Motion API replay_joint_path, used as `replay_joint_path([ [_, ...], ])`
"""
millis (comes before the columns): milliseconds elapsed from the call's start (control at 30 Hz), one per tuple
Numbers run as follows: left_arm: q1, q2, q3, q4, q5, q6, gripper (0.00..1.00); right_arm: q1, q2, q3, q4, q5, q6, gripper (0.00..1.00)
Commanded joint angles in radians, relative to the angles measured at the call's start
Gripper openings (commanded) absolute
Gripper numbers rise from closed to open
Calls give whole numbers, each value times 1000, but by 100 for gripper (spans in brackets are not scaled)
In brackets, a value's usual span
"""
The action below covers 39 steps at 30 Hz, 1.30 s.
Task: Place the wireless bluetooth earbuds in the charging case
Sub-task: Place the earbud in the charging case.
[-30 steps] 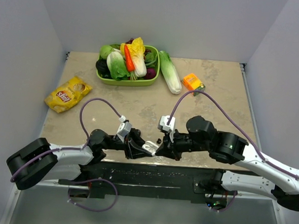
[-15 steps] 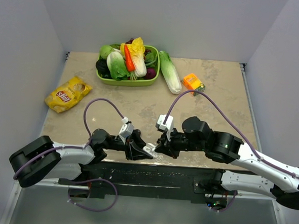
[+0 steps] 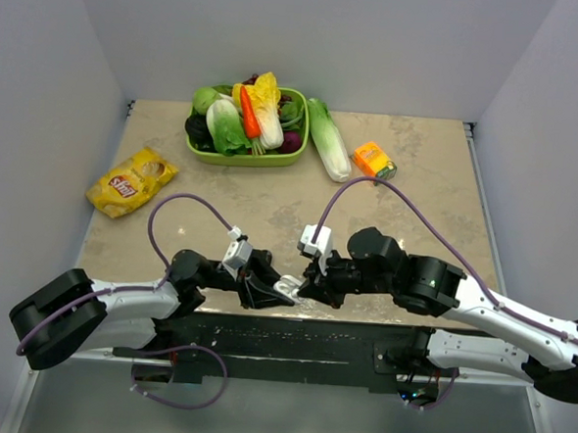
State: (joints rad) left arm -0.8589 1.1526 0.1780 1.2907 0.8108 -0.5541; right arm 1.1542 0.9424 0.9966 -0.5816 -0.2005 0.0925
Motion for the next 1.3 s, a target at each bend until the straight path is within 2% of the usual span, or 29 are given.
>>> replay_joint_path([
  [0,-3,-14,49,550,16,46,0,10,-1,-4,42,-5,-17,0],
  [500,-3,-14,69,550,13,40,0,21,27,-6,40,45,-4,0],
  [533,-3,-11,69,550,14,40,0,21,24,-3,40,53,4,3],
  [567,-3,-11,66,550,14,40,0,21,19,2,40,61,9,13],
  [667,-3,-10,58,553,13,42,0,21,-4,16,43,96,27,27],
  [800,-3,-7,48,559,5,43,0,19,-43,59,36,124,44,35],
  [900,-3,1,43,565,1,43,0,19,-83,108,20,176,59,36],
  [1033,-3,9,38,573,-2,40,0,19,-146,132,51,285,81,36],
  [1100,-9,12,35,576,-5,40,0,19,-137,113,62,388,91,35],
  [1267,-20,7,38,575,-15,49,0,19,-22,96,35,447,150,14],
])
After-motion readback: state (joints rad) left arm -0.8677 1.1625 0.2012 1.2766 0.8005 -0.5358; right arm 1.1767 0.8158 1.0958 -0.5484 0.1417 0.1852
